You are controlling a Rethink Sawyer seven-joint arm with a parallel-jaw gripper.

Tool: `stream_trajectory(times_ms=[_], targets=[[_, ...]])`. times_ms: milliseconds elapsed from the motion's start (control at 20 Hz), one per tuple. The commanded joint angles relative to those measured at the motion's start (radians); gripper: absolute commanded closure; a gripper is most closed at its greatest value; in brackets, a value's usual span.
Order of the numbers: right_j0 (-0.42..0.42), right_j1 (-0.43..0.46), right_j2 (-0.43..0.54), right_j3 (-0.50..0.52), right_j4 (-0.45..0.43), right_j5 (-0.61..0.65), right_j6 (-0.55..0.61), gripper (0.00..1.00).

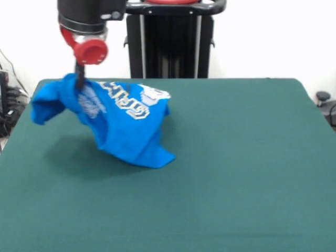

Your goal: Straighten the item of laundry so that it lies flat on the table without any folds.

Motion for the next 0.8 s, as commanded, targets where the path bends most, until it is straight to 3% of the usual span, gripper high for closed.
stream_trajectory(times_ms=[50, 200, 300, 450, 650, 800], targets=[[0.005, 0.089, -0.010, -0.038, 0.025, -0.145, 0.221, 1.00], [-0.014, 0.054, 0.025, -0.017, 0.052, -0.079, 0.173, 1.00], [-0.067, 0.028, 0.099, 0.015, 0.079, -0.019, 0.098, 1.00], [-0.146, 0.078, 0.181, 0.025, 0.091, -0.044, 0.029, 1.00], [-0.193, 0.227, 0.179, -0.046, -0.012, -0.296, 0.017, 1.00], [-0.229, 0.284, 0.186, -0.100, -0.090, -0.445, -0.021, 1.00]])
